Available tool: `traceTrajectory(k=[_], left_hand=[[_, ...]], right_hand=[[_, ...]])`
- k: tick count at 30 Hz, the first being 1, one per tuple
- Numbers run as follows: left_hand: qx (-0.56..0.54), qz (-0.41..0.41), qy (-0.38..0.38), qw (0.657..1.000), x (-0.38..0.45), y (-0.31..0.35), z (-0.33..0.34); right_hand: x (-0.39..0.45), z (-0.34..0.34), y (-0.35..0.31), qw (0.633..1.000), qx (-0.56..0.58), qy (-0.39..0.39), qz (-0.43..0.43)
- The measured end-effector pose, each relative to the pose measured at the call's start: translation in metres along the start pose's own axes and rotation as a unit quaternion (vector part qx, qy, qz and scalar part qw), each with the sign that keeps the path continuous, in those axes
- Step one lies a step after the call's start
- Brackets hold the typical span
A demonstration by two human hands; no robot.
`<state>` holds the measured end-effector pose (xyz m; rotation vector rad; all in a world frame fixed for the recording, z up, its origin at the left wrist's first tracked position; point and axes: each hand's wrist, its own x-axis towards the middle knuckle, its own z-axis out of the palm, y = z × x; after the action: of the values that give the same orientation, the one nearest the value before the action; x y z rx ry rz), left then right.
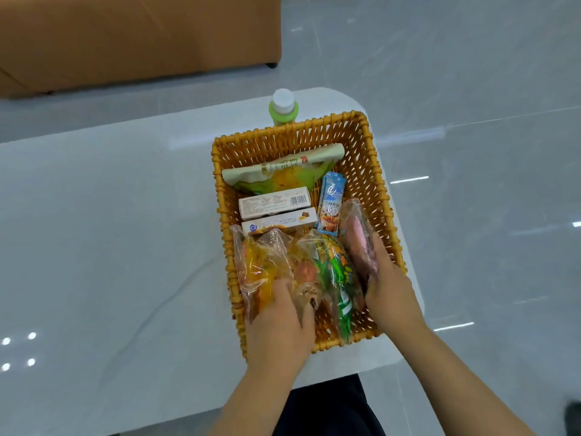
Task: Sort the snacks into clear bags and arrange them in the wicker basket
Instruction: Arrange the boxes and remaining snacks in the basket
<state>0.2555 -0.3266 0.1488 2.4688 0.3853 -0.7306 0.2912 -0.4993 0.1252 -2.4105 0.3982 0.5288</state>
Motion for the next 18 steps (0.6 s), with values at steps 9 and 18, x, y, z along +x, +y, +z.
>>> traceTrajectory(k=[9, 18], left_hand=[[-0.055, -0.005, -0.001, 0.998, 0.005, -0.005, -0.021], [0.153, -0.034, 0.021, 0.987, 0.008, -0.042, -0.035]], right_hand=[[-0.021, -0.003, -0.014, 0.998, -0.010, 0.006, 0.056], [-0.049, 0.038, -0.052, 0.991, -0.101, 0.071, -0.051]])
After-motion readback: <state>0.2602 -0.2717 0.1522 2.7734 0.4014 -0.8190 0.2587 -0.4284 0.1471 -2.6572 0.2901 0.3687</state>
